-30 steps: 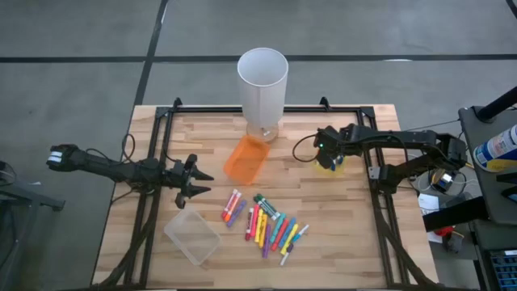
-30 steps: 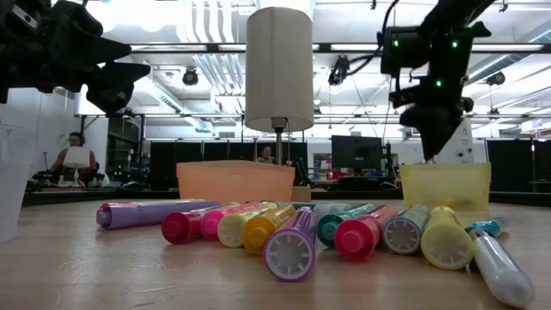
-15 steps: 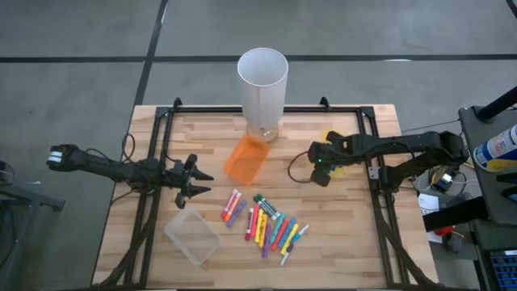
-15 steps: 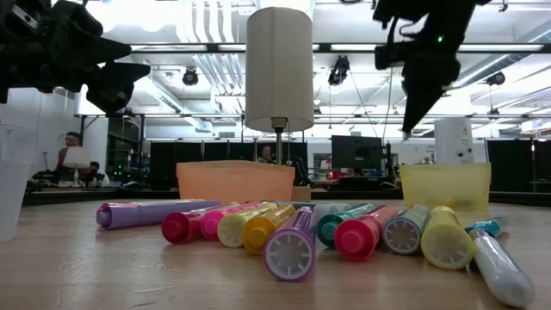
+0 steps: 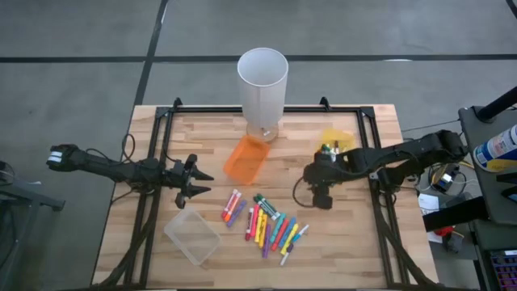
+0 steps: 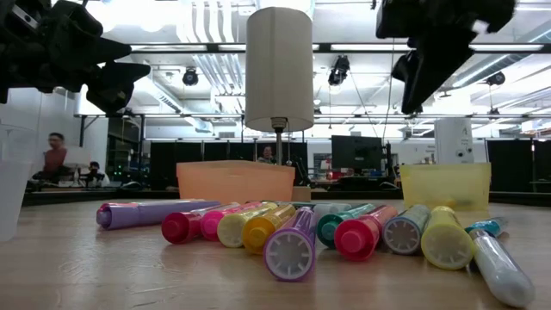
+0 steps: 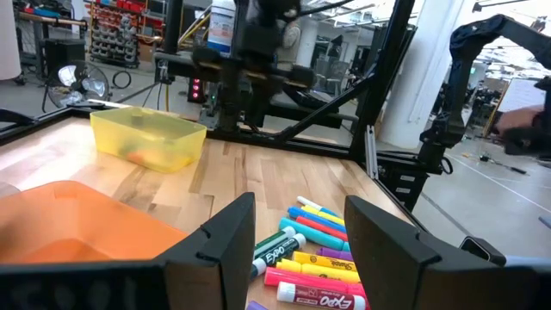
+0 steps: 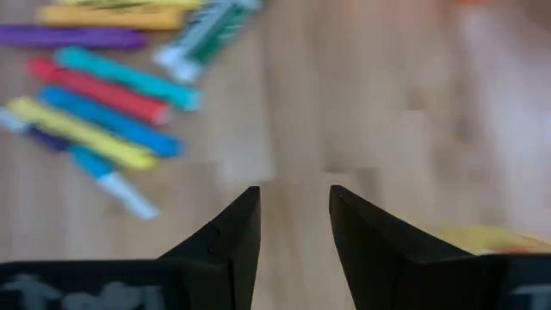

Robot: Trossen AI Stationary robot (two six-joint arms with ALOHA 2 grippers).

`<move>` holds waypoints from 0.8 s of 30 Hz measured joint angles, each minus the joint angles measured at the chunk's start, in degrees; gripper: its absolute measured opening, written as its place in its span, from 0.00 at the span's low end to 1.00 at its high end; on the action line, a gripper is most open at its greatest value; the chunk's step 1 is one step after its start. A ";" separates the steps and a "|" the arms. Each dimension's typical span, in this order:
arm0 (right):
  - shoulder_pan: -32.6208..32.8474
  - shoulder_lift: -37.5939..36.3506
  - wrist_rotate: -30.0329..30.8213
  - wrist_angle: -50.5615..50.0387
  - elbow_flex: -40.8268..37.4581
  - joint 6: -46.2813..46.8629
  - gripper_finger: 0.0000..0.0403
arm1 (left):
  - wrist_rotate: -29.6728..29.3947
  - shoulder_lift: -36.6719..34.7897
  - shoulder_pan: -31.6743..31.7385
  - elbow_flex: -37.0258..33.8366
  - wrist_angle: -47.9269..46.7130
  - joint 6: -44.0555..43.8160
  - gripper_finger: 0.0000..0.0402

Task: Pick & Place Markers
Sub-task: Put the small light blue marker pen into the yellow bin

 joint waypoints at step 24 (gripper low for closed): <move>13.52 16.12 -10.17 13.44 1.36 3.87 0.33 | 0.00 0.15 0.02 0.00 0.01 0.00 0.43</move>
